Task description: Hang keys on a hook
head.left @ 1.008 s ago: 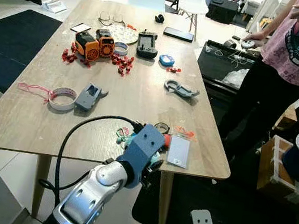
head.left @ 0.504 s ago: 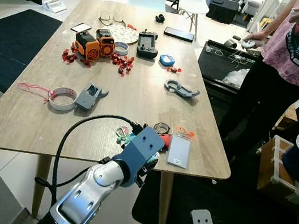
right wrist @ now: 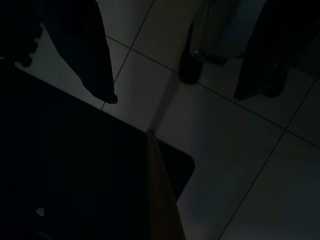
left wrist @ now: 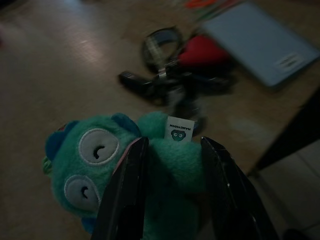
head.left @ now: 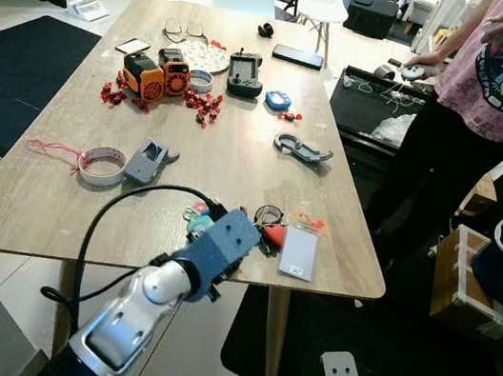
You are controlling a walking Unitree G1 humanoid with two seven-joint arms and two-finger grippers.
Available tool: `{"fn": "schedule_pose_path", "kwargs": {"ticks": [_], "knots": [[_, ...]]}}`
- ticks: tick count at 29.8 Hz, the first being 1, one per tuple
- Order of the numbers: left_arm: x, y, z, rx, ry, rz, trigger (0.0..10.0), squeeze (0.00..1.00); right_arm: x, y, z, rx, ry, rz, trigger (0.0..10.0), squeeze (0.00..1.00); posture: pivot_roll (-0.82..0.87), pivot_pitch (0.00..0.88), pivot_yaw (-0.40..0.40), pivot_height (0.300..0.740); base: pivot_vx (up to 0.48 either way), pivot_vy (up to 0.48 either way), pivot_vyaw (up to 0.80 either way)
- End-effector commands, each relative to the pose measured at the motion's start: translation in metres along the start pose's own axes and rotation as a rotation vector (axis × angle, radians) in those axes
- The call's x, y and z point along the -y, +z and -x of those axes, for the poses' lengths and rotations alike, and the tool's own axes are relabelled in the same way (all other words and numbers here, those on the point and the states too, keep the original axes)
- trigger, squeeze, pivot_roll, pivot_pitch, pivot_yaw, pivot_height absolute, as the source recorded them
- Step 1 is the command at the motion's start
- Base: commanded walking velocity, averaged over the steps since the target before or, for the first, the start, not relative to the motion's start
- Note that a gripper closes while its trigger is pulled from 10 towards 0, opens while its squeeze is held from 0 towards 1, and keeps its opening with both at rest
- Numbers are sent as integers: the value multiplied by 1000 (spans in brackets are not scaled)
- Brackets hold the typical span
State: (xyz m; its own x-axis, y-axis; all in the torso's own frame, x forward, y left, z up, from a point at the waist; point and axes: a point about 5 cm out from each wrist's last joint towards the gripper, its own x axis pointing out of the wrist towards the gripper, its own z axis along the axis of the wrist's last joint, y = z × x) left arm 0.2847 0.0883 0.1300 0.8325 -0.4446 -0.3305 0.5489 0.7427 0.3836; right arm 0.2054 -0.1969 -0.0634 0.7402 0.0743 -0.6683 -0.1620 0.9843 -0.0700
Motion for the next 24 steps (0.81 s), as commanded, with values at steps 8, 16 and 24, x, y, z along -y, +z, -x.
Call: {"fn": "schedule_pose_path", "kwargs": {"ticks": [8, 16, 24], "knots": [[-34, -21, 14, 20, -31, -91, 10000, 0, 2, -5, 2, -17, -1, -2, 10000, 0, 47, 88, -54, 740, 0, 0, 0], [-31, -21, 30, 166, -256, -116, 10000, 0, 3, -5, 2, -17, -1, 0, 10000, 0, 43, 88, -55, 740, 0, 0, 0], [-48, -33, 34, 126, -224, -140, 10000, 0, 4, -5, 2, -17, -4, 0, 10000, 0, 42, 89, -56, 740, 0, 0, 0]]}}
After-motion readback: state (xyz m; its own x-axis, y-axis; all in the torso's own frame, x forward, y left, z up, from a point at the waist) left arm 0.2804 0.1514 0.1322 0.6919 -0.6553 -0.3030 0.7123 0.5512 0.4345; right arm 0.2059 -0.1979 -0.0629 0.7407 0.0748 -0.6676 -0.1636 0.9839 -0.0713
